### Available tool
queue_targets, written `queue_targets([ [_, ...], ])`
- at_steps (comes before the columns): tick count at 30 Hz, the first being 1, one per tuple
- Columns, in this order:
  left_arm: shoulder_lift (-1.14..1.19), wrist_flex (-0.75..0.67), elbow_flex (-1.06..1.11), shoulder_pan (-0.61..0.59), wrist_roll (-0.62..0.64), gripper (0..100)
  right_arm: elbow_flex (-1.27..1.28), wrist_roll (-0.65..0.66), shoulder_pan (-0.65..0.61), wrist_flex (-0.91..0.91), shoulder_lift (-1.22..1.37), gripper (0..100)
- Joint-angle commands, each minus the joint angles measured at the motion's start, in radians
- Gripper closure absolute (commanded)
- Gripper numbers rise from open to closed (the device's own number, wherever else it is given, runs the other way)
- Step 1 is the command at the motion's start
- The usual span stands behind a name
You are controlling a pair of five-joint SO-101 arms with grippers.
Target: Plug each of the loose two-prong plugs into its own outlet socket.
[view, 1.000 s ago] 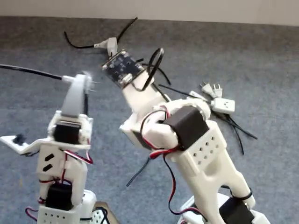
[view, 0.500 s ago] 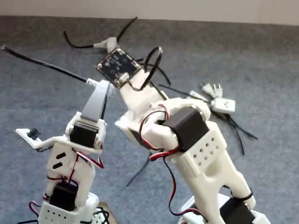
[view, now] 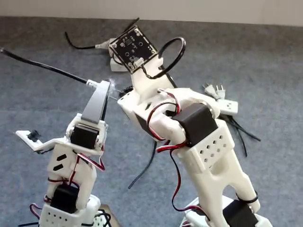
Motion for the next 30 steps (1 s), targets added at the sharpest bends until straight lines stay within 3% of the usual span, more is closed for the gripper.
queue_targets([
  [1, -0.004, -0.02, -0.004, 0.016, -0.006, 99, -0.004, 0.005, 0.038, -0.05, -0.031, 99.1],
  [10, -0.004, 0.005, -0.01, 0.104, -0.008, 99, 0.022, 0.005, 0.039, -0.09, 0.016, 99.1],
  [15, -0.004, 0.012, -0.015, 0.137, -0.008, 99, 0.016, 0.003, 0.119, -0.15, 0.096, 99.1],
  [25, -0.004, 0.014, -0.01, 0.166, -0.008, 99, 0.015, 0.003, 0.174, -0.205, 0.116, 99.1],
  [30, -0.004, 0.014, -0.01, 0.116, -0.008, 99, 0.01, 0.003, 0.225, -0.196, 0.108, 99.1],
])
